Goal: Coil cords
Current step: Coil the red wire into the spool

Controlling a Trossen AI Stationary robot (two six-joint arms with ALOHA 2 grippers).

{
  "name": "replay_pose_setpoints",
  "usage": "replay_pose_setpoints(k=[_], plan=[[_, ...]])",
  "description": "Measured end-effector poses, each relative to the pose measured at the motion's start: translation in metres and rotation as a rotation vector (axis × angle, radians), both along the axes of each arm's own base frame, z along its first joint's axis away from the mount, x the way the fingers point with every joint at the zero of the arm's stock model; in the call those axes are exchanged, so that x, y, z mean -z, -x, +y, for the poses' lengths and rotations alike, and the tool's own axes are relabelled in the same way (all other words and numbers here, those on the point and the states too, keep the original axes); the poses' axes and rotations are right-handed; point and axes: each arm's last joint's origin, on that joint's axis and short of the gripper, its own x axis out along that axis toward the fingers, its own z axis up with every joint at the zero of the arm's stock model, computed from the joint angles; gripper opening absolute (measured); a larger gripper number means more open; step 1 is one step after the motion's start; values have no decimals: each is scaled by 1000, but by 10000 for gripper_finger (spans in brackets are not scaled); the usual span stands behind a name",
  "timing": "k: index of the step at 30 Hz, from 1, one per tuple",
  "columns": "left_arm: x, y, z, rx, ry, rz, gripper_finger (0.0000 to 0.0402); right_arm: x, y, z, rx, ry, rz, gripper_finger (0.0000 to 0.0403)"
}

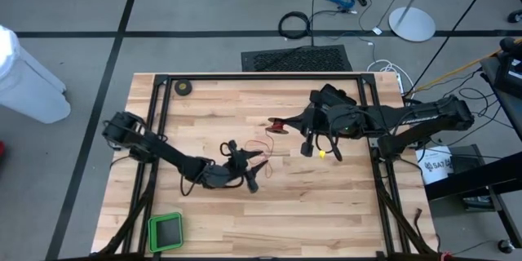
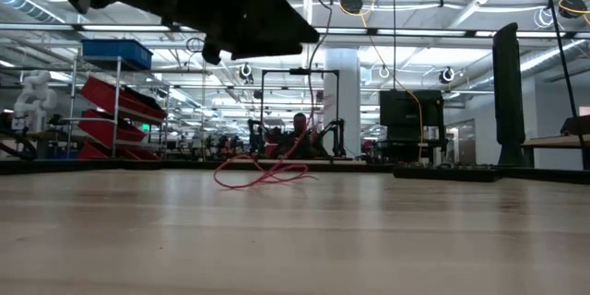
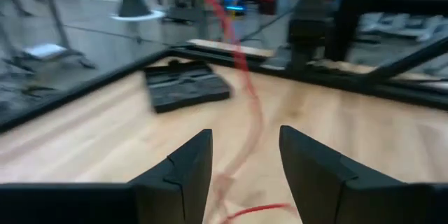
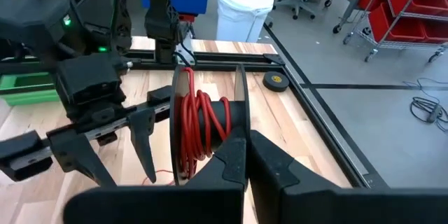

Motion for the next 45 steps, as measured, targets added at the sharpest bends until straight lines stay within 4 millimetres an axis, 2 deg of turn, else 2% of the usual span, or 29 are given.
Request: replay_pose_setpoints(k=[7,18,41,45], plan=[[7,-2,-1,-1,-38,27,173,0,0,0,1,1,-2,0],[3,-4,-1,75,-100,28,167,-1,0,0,1,0,-8,0],[3,-8,10,69,-119,35,55,-1,0,0,0,0,-7,0],[3,-10,12,158,-104,36,45,-1,0,0,0,0,-7,0]])
